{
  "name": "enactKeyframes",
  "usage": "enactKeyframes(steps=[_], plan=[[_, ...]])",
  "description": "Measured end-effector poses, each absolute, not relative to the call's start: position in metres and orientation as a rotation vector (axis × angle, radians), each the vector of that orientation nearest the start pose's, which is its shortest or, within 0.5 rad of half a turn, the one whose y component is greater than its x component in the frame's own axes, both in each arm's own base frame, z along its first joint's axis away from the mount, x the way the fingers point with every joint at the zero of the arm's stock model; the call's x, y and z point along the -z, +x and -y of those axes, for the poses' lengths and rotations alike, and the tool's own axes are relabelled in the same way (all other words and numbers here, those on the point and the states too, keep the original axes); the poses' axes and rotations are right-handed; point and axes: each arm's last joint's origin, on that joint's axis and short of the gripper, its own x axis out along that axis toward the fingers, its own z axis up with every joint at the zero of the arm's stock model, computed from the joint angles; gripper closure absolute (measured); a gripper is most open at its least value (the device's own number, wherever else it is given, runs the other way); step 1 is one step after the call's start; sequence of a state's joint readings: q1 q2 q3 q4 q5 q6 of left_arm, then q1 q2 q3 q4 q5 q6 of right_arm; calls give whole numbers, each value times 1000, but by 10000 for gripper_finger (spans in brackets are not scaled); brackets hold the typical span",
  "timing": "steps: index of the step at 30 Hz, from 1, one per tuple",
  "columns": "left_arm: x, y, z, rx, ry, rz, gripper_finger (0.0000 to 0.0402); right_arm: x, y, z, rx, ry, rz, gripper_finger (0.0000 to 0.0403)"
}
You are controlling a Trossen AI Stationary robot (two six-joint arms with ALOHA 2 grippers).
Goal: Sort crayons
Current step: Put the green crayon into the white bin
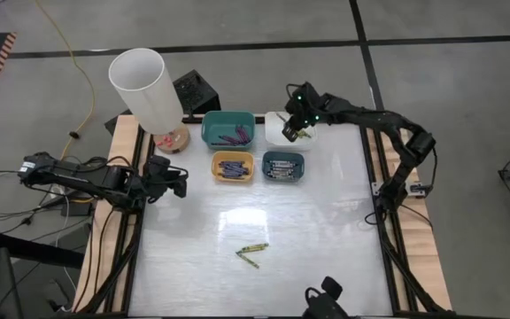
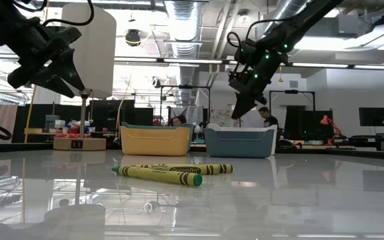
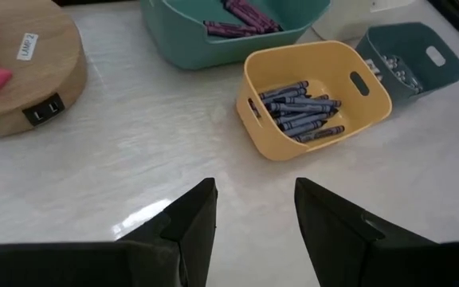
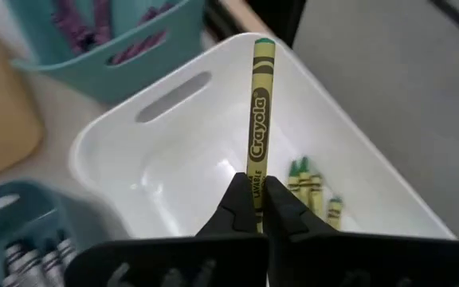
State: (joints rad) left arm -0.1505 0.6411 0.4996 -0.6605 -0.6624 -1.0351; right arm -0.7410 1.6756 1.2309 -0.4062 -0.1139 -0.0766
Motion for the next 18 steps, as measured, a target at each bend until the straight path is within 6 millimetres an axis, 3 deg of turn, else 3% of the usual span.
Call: enactKeyframes(steps=[9, 18], plan=[[-222, 124, 0, -823, -634, -394, 242, -222, 269, 236, 609, 350, -691, 403], [-222, 123, 0, -824, -644, -390, 242, -202, 273, 236, 630, 387, -763, 392]])
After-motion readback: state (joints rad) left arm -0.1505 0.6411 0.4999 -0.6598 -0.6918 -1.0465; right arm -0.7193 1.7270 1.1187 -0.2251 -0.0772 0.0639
